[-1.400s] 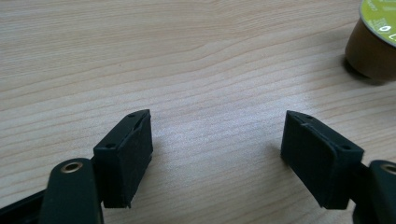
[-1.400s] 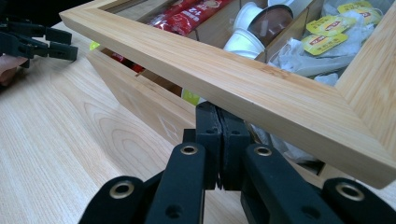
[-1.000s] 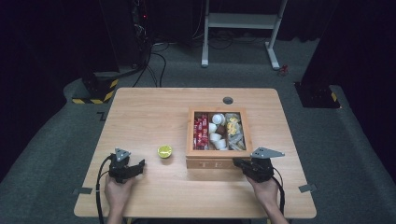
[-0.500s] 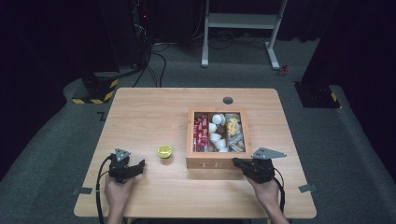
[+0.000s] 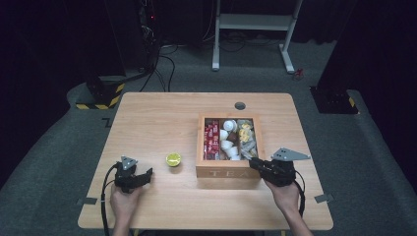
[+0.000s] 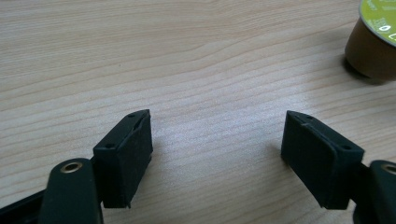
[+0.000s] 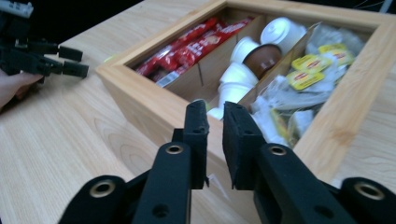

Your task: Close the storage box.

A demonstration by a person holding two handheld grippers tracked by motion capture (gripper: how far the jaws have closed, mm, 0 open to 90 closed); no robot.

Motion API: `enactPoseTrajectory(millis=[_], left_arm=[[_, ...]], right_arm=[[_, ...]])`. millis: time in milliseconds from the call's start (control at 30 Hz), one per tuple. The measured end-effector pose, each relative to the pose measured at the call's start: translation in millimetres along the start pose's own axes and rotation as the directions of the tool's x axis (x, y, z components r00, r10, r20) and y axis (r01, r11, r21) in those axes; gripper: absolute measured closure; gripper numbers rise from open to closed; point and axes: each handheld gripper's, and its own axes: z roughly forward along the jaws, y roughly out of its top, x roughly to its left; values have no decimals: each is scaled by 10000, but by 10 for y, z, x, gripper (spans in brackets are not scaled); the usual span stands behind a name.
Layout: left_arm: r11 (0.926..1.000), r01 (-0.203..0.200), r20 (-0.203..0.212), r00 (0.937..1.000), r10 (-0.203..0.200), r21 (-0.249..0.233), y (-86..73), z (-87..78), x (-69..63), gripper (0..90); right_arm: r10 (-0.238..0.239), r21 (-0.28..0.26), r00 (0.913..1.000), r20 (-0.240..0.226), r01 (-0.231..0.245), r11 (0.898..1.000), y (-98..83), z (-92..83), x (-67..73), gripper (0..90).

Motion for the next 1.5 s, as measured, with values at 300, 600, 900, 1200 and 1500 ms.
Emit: enactPoseTrajectory(millis=[300,600,900,1200,1500], left_arm=[[10000,-12,-4,10000,12,-1,0,0,1,252],[10000,1,-1,10000,-1,-1,0,0,0,252],[10000,6,-10,10000,-7,-13,0,1,0,253],[10000,6,-10,10000,-6,-14,0,1,0,253],[10000,1,-5,10000,-1,-1,0,0,0,253]], right_arm=[[233,-416,9993,293,-221,9989,65,-138,-102,686],[526,-752,9964,668,-475,9960,76,-261,-211,641],[779,-1067,9924,948,-676,9920,53,-363,-315,638],[1028,-1286,9861,1304,-859,9880,3,-493,-416,634],[1418,-1649,9739,1774,-1126,9799,-114,-634,-522,635]])
